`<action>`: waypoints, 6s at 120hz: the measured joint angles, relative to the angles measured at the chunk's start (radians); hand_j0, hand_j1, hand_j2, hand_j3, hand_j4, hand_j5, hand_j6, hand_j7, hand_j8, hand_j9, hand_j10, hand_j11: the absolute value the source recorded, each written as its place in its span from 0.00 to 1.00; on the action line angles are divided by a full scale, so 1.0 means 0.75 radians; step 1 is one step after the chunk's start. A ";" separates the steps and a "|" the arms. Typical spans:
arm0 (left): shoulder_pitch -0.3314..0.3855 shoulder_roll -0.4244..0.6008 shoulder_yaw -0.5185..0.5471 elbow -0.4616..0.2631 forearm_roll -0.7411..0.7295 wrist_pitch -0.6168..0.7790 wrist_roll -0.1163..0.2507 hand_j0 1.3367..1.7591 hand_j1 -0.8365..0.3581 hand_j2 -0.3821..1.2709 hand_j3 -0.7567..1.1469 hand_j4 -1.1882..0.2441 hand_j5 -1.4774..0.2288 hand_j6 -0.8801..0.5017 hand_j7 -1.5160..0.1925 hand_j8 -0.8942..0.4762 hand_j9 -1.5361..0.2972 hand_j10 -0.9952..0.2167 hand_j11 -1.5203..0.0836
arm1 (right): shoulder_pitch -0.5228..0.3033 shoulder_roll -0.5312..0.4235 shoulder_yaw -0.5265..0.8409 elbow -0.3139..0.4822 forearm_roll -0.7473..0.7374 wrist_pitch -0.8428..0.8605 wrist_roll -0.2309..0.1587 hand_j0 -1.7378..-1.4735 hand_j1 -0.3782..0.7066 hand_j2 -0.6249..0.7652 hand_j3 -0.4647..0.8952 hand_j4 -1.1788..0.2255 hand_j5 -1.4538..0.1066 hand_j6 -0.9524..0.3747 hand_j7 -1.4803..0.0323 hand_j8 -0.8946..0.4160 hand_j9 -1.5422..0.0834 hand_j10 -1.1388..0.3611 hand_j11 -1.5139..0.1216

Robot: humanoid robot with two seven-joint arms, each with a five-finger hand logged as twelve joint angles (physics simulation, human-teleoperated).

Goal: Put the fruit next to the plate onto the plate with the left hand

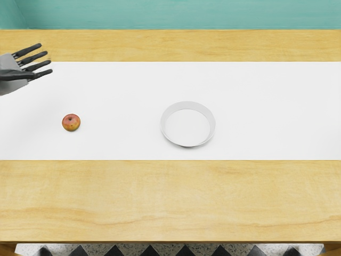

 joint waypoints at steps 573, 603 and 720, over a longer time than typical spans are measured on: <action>-0.292 -0.513 0.020 -0.744 1.701 0.943 0.706 0.76 0.39 0.53 0.40 0.36 0.30 0.30 0.34 0.33 0.33 0.24 0.37 | 0.004 0.000 -0.003 0.000 -0.002 0.000 0.000 0.30 0.05 0.45 0.34 0.83 0.92 0.70 0.96 0.67 0.93 0.75 0.91; -0.321 -0.707 -0.070 -0.689 1.691 0.913 0.707 0.76 0.36 0.61 0.40 0.35 0.30 0.29 0.33 0.30 0.33 0.23 0.37 | 0.004 0.000 -0.003 0.000 -0.002 0.000 0.000 0.30 0.05 0.45 0.34 0.83 0.92 0.70 0.96 0.67 0.93 0.75 0.91; -0.139 -0.195 -0.443 -0.450 0.818 0.024 0.706 0.76 0.97 0.24 0.40 0.81 0.85 0.62 0.87 0.64 0.82 0.80 0.93 | 0.004 0.000 -0.003 0.000 -0.002 0.000 0.000 0.30 0.05 0.45 0.34 0.83 0.92 0.70 0.96 0.67 0.93 0.75 0.91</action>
